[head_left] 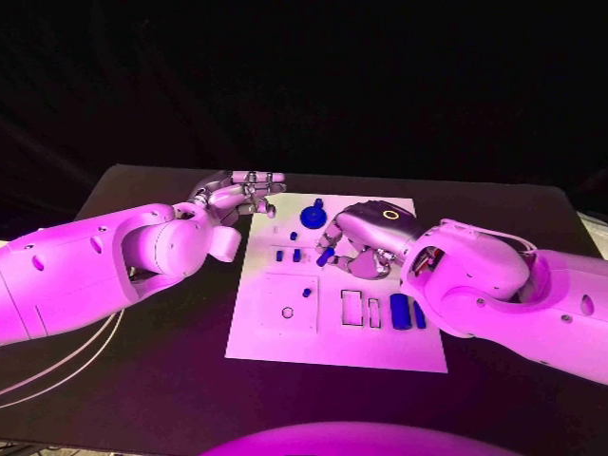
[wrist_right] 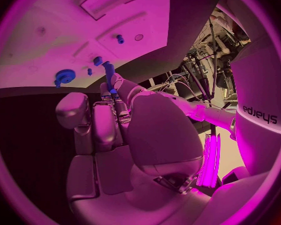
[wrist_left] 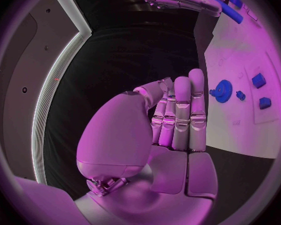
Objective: Assemble the parts on the task board
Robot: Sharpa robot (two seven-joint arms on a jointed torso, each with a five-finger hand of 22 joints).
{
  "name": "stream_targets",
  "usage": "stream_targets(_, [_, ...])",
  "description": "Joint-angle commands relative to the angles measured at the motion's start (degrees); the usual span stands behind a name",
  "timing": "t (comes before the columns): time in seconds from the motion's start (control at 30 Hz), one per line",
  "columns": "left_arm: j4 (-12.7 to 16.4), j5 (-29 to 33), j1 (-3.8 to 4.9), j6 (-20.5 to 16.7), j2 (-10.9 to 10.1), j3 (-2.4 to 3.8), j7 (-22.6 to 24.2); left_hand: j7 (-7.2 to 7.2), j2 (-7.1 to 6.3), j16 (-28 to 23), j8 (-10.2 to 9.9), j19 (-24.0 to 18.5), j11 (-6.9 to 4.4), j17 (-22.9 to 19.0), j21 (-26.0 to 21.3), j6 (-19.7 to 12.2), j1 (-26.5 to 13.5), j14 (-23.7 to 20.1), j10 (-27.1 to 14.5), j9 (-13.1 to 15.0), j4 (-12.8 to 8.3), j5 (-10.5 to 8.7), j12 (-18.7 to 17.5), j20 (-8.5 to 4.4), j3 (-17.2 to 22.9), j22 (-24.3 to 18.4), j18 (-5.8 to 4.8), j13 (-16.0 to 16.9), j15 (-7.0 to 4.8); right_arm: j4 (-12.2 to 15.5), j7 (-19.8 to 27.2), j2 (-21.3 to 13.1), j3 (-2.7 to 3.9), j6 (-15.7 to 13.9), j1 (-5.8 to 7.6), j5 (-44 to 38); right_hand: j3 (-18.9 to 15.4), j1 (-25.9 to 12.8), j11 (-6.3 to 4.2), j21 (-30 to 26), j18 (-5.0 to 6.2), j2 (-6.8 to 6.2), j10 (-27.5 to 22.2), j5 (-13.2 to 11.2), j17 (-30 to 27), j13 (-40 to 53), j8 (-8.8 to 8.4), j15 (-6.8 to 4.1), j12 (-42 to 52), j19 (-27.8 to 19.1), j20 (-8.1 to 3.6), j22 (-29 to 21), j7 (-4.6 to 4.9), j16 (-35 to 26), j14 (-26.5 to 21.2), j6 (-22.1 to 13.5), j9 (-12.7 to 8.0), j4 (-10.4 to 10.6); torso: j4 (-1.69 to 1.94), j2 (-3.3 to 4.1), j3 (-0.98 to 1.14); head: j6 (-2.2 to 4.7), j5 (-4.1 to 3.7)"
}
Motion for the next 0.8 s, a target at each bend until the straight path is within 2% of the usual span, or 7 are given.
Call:
stream_targets(0.03, [0.22, -0.25, 0.0, 0.27, 0.16, 0.04, 0.54, 0.16, 0.01, -0.05, -0.03, -0.57, 0.09, -0.07, 0.24, -0.32, -0.46, -0.17, -0.28, -0.06, -0.36, 0.17, 0.19, 0.0, -0.05, 0.05, 0.57, -0.08, -0.09, -0.34, 2.47, 1.65, -0.12, -0.36, -1.21, 1.3, 0.43, -0.23, -2.32, 0.18, -0.38, -0.09, 2.71, 0.2, 0.06, 0.29, -0.07, -0.34, 0.22, 0.32, 0.05, 0.08, 0.13, 0.24, 1.96, 0.1, -0.04, -0.01, 0.13, 0.05, 0.02, -0.26, 0.57])
stream_targets(0.2, [0.26, -0.25, -0.02, 0.27, 0.11, 0.04, 0.64, 0.17, 0.03, -0.04, -0.03, -0.59, 0.1, -0.08, 0.25, -0.35, -0.54, -0.18, -0.33, -0.06, -0.33, 0.16, 0.2, 0.02, -0.06, 0.06, 0.56, -0.08, -0.06, -2.28, 3.68, 4.98, -0.34, 0.36, -3.46, 1.78, 0.64, -0.24, -2.29, 0.18, -0.35, -0.07, 2.71, 0.22, 0.03, 0.29, -0.12, -0.32, 0.11, 0.27, 0.03, 0.05, 0.18, 0.24, 1.96, 0.06, -0.06, -0.1, 0.06, 0.06, -0.02, -0.49, 1.37])
stream_targets(0.3, [0.31, -0.25, -0.02, 0.33, 0.1, 0.04, 0.66, 0.17, 0.03, -0.04, -0.03, -0.59, 0.1, -0.08, 0.25, -0.35, -0.54, -0.18, -0.33, -0.06, -0.33, 0.16, 0.2, 0.02, -0.06, 0.06, 0.56, -0.08, -0.06, -3.65, 4.24, 6.52, -0.65, 0.66, -4.34, 1.94, 0.79, -0.26, -2.26, 0.17, -0.34, -0.06, 2.71, 0.25, -0.07, 0.29, -0.16, -0.3, 0.03, 0.23, 0.03, 0.0, 0.21, 0.19, 1.94, 0.02, -0.07, -0.15, 0.12, 0.11, -0.03, -0.52, 1.65])
stream_targets(0.4, [0.28, -0.25, -0.02, 0.37, 0.09, 0.04, 0.63, 0.17, 0.03, -0.04, -0.03, -0.59, 0.1, -0.08, 0.25, -0.35, -0.54, -0.18, -0.33, -0.06, -0.33, 0.16, 0.2, 0.02, -0.06, 0.06, 0.56, -0.08, -0.06, -4.74, 4.75, 7.77, -0.94, 0.83, -5.03, 2.05, 0.86, -0.27, -2.24, 0.18, -0.33, -0.08, 2.71, 0.27, -0.08, 0.3, -0.19, -0.29, -0.01, 0.22, 0.03, 0.01, 0.23, 0.18, 1.94, -0.01, -0.08, -0.2, 0.11, 0.13, 0.05, -0.78, 1.87])
stream_targets(0.57, [0.11, -0.25, -0.02, 0.41, 0.15, 0.04, 0.62, 0.17, 0.03, -0.04, -0.03, -0.59, 0.1, -0.08, 0.25, -0.35, -0.54, -0.18, -0.33, -0.06, -0.33, 0.16, 0.2, 0.02, -0.06, 0.06, 0.56, -0.08, -0.06, -6.09, 5.22, 9.48, -1.2, 1.32, -6.1, 2.09, 0.98, -0.27, -2.22, 0.16, -0.32, -0.09, 2.72, 0.3, -0.09, 0.3, -0.21, -0.27, -0.06, 0.17, 0.03, -0.05, 0.25, 0.19, 1.94, -0.03, -0.09, -0.27, 0.1, 0.09, 0.07, -0.82, 2.08])
stream_targets(0.8, [0.04, -0.25, -0.02, 0.56, 0.27, 0.04, 0.57, 0.17, 0.03, -0.04, -0.03, -0.59, 0.1, -0.08, 0.25, -0.35, -0.54, -0.18, -0.33, -0.06, -0.33, 0.16, 0.2, 0.02, -0.06, 0.06, 0.56, -0.08, -0.06, -7.77, 4.49, 10.58, -1.38, 2.76, -6.68, 1.17, 1.11, -0.28, -2.21, 0.12, -0.3, -0.07, 2.74, 0.31, -0.11, 0.31, -0.23, -0.26, -0.11, 0.12, 0.04, -0.12, 0.26, 0.19, 1.93, -0.03, -0.09, -0.33, 0.08, 0.12, 0.07, -1.1, 2.17])
